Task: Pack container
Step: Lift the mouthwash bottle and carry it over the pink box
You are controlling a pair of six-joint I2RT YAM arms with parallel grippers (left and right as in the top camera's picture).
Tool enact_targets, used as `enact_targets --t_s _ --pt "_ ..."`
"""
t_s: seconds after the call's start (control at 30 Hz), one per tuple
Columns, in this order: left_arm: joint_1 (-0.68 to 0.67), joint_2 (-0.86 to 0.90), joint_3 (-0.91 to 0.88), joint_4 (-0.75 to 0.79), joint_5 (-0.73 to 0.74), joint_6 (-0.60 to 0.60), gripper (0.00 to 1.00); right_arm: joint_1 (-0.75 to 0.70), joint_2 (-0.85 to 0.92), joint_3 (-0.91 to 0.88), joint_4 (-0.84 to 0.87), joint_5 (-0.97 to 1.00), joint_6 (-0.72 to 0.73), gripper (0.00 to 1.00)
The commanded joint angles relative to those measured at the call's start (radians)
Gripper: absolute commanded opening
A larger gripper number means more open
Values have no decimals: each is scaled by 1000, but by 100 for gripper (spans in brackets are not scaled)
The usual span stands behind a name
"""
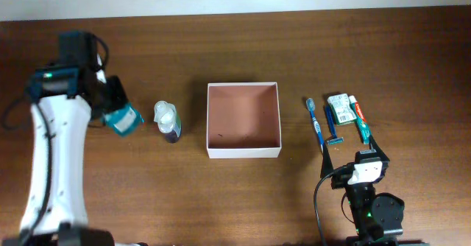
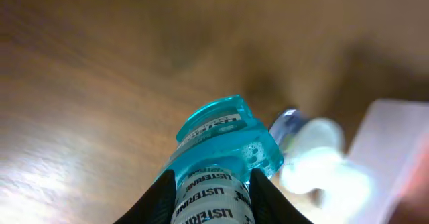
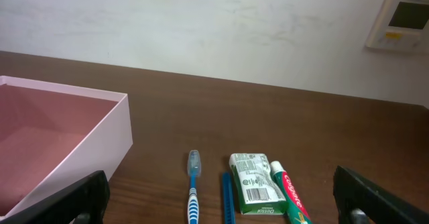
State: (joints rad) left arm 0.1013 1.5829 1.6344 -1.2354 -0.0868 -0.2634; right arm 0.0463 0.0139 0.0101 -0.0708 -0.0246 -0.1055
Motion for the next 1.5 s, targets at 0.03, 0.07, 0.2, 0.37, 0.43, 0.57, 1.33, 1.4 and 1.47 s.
enact_targets --t_s 0.03,0.07,0.2,0.37,0.43,0.57,1.33,1.4,1.47 --pt "4 -98 171 -48 -14 27 25 -8 -10 -5 -4 -6 1 98" --pt "4 -105 202 -61 -13 26 25 -8 -11 -5 -4 -6 1 98" --pt "3 -126 284 -68 96 53 25 -8 -10 -5 -4 -6 1 98" --pt "-6 -129 332 -66 294 79 25 -8 -10 -5 -4 -6 1 98" --pt "-27 -129 333 -64 337 79 25 -8 -11 -5 -4 -6 1 98" --pt "-103 -129 333 -53 354 79 25 -8 -10 -5 -4 -6 1 98" --pt "-590 43 333 132 206 109 24 -8 -10 -5 -4 -6 1 98" --pt "-592 76 333 135 170 109 24 -8 -10 -5 -4 -6 1 98" --pt "-591 109 333 144 168 109 24 -8 -11 -5 -4 -6 1 98"
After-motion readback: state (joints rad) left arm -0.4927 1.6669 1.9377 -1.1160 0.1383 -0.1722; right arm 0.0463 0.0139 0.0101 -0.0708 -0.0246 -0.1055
